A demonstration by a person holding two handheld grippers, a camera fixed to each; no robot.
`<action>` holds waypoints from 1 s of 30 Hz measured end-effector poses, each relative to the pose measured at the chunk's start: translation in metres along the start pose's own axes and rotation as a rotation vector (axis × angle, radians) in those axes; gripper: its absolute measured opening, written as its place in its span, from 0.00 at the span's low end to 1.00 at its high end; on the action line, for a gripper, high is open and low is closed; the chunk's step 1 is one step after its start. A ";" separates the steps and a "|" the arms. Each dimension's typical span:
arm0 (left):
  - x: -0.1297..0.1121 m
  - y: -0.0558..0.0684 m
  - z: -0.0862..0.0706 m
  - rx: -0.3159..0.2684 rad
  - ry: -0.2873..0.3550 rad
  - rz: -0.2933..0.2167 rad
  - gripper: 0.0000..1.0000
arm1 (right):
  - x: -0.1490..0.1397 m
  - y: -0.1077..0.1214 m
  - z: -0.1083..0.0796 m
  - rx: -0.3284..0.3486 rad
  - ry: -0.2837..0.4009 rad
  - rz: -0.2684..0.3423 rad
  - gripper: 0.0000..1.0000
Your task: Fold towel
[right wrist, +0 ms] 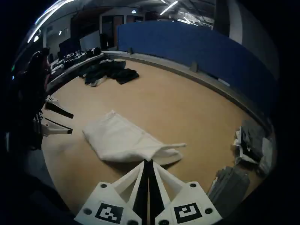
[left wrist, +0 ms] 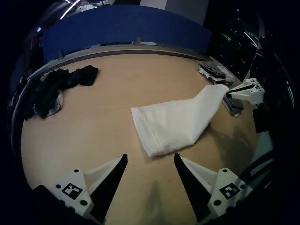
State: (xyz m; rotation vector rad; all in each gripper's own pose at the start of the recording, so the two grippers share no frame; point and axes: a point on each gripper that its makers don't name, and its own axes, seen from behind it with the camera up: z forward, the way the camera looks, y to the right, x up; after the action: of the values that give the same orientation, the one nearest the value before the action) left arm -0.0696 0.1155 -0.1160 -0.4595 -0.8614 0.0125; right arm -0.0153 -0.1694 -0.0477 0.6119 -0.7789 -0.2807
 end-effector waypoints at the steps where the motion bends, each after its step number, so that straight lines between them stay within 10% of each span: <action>1: 0.000 -0.001 -0.001 0.001 0.001 -0.001 0.84 | 0.004 -0.001 0.000 0.003 0.005 -0.003 0.00; 30: -0.001 -0.015 -0.014 0.008 0.026 -0.008 0.86 | 0.054 -0.058 0.018 0.095 0.038 -0.124 0.00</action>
State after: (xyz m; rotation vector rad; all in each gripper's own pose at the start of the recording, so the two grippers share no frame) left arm -0.0626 0.0963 -0.1192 -0.4484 -0.8374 0.0028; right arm 0.0078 -0.2472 -0.0430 0.7552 -0.7218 -0.3464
